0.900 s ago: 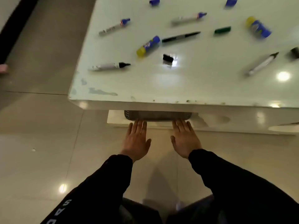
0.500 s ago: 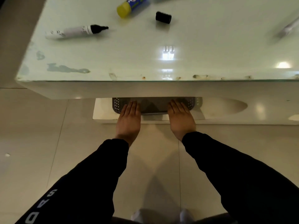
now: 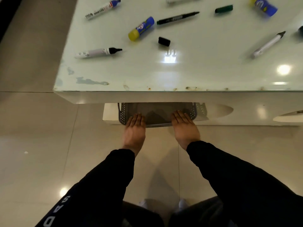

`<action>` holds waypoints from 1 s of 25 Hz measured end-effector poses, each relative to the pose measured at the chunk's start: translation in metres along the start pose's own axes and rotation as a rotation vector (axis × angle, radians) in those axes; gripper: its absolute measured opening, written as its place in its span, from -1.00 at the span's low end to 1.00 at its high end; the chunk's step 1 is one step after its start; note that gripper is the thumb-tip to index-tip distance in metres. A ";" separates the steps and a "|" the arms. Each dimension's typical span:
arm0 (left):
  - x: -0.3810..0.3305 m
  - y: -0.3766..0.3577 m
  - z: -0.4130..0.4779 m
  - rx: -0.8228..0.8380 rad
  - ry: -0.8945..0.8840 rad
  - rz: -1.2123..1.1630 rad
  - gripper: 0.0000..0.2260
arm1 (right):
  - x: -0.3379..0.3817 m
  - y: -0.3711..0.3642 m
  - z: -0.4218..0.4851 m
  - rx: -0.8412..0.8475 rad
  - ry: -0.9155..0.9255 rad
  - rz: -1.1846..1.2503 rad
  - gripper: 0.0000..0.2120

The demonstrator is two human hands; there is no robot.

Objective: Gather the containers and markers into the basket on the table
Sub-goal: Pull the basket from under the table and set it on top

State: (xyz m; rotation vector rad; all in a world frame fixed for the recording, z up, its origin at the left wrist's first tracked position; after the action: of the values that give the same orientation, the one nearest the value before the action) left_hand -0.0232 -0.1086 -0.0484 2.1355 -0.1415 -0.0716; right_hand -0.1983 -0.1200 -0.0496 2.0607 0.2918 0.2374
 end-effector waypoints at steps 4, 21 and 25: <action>-0.020 0.036 -0.102 0.152 -0.003 -0.042 -0.49 | 0.016 0.044 -0.108 0.139 0.000 0.044 -0.40; -0.239 0.415 -0.331 -0.012 -0.428 0.008 -0.53 | -0.137 0.379 -0.450 0.014 -0.331 0.254 -0.42; -0.343 0.458 -0.268 -0.070 -0.453 0.058 -0.55 | -0.262 0.403 -0.441 -0.068 -0.370 0.240 -0.42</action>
State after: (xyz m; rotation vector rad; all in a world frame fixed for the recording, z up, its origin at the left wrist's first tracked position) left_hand -0.3678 -0.0844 0.4804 2.0135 -0.4581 -0.5190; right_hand -0.5315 -0.0248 0.5034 2.0236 -0.1880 0.0075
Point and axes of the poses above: each hand's wrist, its own z-axis towards the middle knuckle, its own y-axis out of the back of the hand, x = y × z, the point moved 10 cm from there along z, towards the middle knuckle, and after that the axes turned 12 degrees about x, right-handed, at the moved point
